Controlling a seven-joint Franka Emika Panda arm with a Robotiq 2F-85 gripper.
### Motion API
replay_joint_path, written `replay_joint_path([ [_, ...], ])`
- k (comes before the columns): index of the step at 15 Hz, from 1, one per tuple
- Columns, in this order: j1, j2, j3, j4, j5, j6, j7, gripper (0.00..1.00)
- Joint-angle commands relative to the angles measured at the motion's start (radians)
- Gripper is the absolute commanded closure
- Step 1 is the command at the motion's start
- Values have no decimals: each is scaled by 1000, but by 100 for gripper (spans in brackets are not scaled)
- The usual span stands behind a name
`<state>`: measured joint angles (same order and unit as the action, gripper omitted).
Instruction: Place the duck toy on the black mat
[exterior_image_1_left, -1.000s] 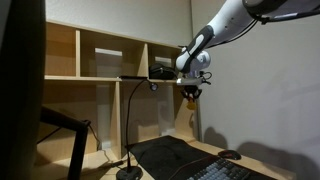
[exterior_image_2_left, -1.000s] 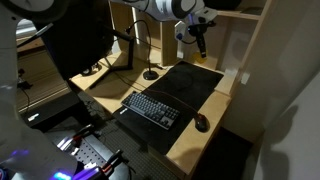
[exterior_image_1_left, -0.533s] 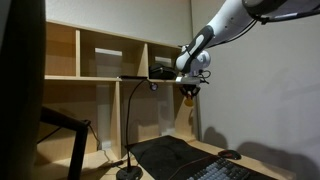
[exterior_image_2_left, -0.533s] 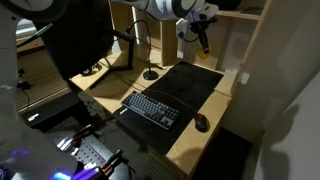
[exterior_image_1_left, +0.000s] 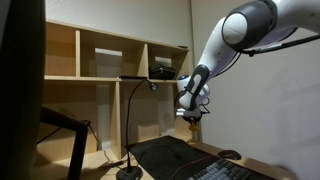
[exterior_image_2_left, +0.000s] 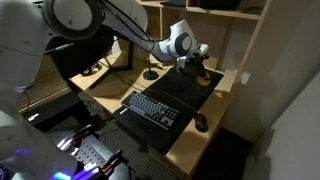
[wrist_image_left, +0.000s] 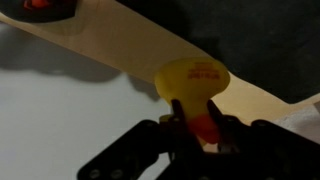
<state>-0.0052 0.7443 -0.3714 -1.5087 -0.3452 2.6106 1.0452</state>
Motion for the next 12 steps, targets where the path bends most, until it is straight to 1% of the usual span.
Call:
replay_joint_path([
  [1,16,20,-23,2,20,10,-6,73],
  [3,20,25,-29,6,19,13,-4,73],
  [4,27,47,-41,26,14,16,19,93],
  [5,53,93,-72,46,-3,29,73,93],
  [8,114,175,-122,47,-25,61,194,93],
  [10,151,236,-163,68,-21,86,285,93],
  [11,172,269,-197,67,-23,113,340,93],
  [12,190,299,-221,80,-18,104,385,93],
])
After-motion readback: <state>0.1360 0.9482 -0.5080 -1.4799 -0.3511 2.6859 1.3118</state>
